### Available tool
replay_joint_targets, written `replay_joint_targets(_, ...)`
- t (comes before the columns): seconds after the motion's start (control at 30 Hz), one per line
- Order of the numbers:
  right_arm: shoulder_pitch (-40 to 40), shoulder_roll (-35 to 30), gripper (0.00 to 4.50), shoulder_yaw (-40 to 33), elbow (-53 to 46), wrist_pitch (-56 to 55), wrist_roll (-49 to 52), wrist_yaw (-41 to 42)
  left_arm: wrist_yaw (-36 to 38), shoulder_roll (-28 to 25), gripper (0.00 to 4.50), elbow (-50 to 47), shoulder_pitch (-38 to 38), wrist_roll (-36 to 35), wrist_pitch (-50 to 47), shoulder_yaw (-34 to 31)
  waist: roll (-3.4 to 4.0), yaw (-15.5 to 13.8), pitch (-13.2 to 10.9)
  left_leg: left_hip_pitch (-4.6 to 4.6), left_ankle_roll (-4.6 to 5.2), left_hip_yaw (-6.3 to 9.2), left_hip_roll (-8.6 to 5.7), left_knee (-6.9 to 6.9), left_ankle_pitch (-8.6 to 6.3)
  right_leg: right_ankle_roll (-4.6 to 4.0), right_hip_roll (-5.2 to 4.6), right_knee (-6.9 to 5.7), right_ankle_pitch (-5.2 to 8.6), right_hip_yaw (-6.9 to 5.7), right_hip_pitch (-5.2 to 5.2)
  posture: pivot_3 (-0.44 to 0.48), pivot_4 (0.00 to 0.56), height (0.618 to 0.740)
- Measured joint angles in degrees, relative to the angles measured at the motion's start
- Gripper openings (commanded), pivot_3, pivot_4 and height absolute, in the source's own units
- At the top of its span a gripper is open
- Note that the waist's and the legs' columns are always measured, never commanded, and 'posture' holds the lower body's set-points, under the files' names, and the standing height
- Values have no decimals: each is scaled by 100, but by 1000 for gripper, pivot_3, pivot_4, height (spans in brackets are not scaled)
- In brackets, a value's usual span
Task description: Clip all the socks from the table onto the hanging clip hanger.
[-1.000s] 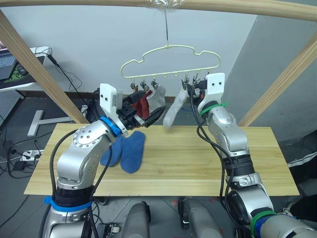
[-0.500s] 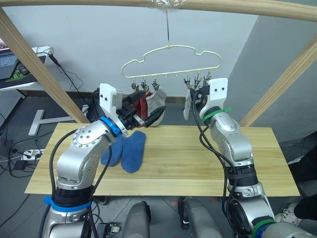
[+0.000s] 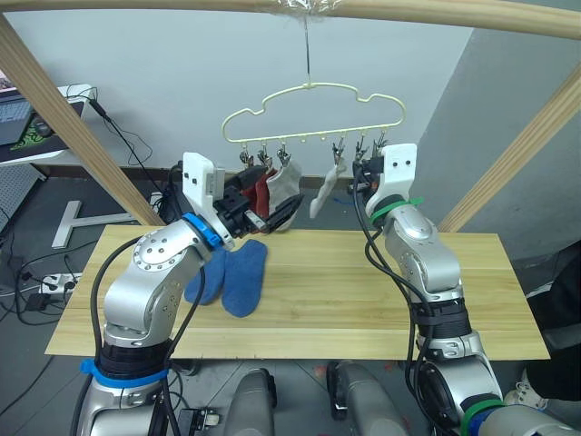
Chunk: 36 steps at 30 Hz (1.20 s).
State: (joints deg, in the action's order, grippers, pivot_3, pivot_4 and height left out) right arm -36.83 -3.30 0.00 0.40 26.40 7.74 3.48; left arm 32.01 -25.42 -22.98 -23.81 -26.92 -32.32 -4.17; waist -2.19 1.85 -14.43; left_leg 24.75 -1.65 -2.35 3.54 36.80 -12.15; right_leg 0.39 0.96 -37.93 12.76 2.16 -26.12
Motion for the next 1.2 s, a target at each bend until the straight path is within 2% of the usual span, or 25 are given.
replay_joint_targets(0.13,0,0,2739,0,0,0,0,-2,-1,0,4500,0,0,-1,0,0,0,0,0,0,0,0,0,0,0,0,0,0,0,0,0,23,255,740)
replay_joint_targets(0.5,-70,14,2739,-12,85,-5,0,-30,-4,0,4500,0,-4,0,0,0,0,0,0,0,0,0,0,0,0,0,0,0,0,-1,0,20,257,740)
replay_joint_targets(0.97,-818,107,2739,-118,1302,-433,-201,-285,-19,-1,4500,-1,-72,0,-1,1,2,3,-2,1,0,-3,0,-2,0,0,0,0,0,0,-1,22,261,740)
replay_joint_targets(1.2,-984,368,2739,-110,1432,-649,-67,-26,-33,-2,4500,-1,-72,2,-3,1,2,0,-3,1,0,-1,1,-3,0,0,0,1,0,-3,-1,37,266,740)
